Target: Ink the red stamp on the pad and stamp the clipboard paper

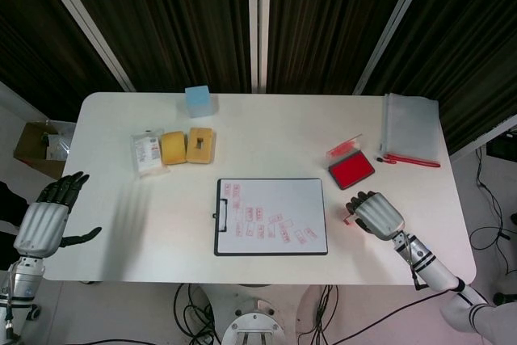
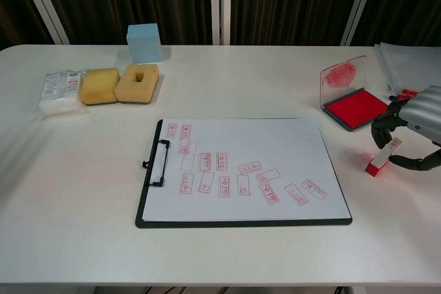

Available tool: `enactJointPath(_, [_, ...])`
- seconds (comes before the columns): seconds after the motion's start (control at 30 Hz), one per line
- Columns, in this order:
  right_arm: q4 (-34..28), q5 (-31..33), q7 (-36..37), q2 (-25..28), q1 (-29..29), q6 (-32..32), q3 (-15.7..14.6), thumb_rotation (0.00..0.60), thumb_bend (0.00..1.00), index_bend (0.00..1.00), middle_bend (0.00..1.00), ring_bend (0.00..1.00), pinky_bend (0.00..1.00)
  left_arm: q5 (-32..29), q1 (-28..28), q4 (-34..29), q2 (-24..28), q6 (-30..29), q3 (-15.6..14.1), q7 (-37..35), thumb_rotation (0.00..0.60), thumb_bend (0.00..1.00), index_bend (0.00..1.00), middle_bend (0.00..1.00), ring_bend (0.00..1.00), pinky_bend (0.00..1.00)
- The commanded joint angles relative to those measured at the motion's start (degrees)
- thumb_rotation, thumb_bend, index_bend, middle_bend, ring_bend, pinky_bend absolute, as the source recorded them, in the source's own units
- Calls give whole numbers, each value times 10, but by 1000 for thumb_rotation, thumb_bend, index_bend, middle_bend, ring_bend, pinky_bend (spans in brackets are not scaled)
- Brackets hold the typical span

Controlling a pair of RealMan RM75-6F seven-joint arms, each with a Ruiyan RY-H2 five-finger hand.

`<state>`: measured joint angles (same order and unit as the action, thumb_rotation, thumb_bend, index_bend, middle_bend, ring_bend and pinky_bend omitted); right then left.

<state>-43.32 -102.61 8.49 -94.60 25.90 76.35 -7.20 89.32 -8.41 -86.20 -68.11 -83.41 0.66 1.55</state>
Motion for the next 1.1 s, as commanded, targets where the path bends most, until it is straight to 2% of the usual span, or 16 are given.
enactJointPath(0.03, [2, 0, 2, -1, 0, 2, 0, 600, 264, 578, 535, 446, 643, 0, 0, 0, 0, 0, 0, 0, 438, 123, 73, 66, 96, 179])
enactJointPath(0.4, [7, 6, 14, -3, 2, 8, 2, 600, 287, 604, 560, 455, 643, 1, 0, 0, 1, -1, 0, -2, 443, 123, 73, 66, 96, 180])
enactJointPath(0.63, [-47, 37, 49, 33, 18, 7, 36, 600, 294, 608, 565, 456, 643, 1, 0, -1, 3, 0, -1, -1, 442, 122, 73, 66, 96, 180])
enactJointPath(0.73, [-84, 65, 40, 59, 35, -31, 58, 600, 299, 625, 577, 466, 643, 1, -1, 0, 1, 1, -1, -2, 443, 122, 73, 66, 96, 179])
enactJointPath(0.87, [-142, 121, 13, 94, 67, -127, 88, 600, 318, 641, 589, 475, 644, 2, -2, 1, -2, 2, -2, -3, 443, 123, 73, 66, 96, 180])
enactJointPath(1.1, [-158, 213, -77, 96, 109, -244, 134, 600, 347, 669, 611, 501, 643, 0, -2, 6, -3, 6, -3, -7, 444, 123, 73, 66, 96, 180])
